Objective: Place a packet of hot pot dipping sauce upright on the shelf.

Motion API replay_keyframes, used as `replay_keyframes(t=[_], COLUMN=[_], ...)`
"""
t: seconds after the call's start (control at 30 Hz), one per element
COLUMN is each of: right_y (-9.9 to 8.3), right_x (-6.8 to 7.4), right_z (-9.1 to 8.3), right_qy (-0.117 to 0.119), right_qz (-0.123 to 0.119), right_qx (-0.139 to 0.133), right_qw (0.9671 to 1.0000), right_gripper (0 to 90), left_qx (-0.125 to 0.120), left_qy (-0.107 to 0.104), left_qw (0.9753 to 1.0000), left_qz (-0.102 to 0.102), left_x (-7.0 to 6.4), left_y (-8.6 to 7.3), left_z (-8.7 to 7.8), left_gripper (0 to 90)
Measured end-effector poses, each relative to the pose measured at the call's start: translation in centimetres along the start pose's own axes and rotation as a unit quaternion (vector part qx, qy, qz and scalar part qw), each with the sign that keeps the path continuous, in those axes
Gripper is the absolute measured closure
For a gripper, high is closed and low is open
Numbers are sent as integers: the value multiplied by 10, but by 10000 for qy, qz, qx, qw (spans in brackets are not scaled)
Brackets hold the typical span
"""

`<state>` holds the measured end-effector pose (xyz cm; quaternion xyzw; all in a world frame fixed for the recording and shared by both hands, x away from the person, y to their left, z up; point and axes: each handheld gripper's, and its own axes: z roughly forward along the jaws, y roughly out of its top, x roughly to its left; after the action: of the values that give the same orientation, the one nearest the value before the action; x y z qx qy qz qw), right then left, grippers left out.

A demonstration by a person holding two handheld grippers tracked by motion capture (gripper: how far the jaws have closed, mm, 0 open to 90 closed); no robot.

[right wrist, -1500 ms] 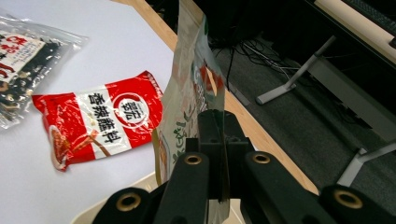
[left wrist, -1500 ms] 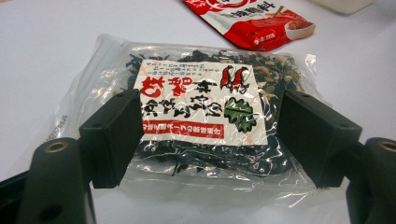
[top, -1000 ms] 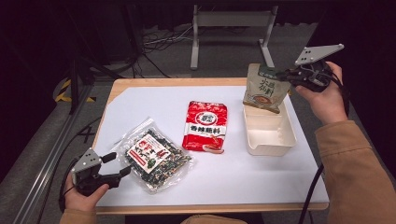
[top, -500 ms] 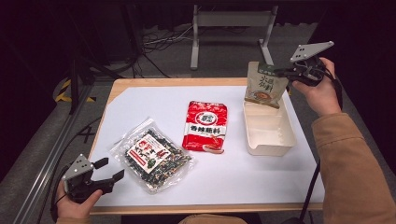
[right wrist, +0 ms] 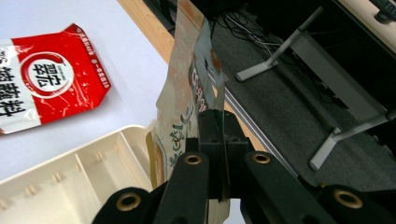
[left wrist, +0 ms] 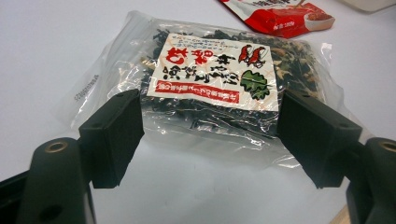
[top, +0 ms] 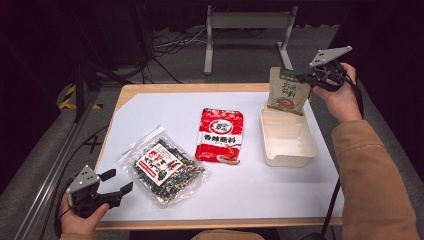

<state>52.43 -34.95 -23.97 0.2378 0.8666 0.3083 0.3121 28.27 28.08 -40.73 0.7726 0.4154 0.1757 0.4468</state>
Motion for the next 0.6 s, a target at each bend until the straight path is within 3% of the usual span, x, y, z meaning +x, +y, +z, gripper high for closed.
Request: replay_keyframes(t=[0.27,0.6], right_y=[-1,4], right_x=[0,9], right_z=[8,18], right_qy=[-75,126], right_qz=[-62,-199], right_qx=[56,24], right_qw=[9999,9997], right_gripper=[899,898], left_qx=[-5,3], left_qy=[-17,-23], left_qw=[10000,10000], left_qz=[13,19], left_x=[0,0], left_y=[1,1], left_z=[1,2], left_gripper=[235,235])
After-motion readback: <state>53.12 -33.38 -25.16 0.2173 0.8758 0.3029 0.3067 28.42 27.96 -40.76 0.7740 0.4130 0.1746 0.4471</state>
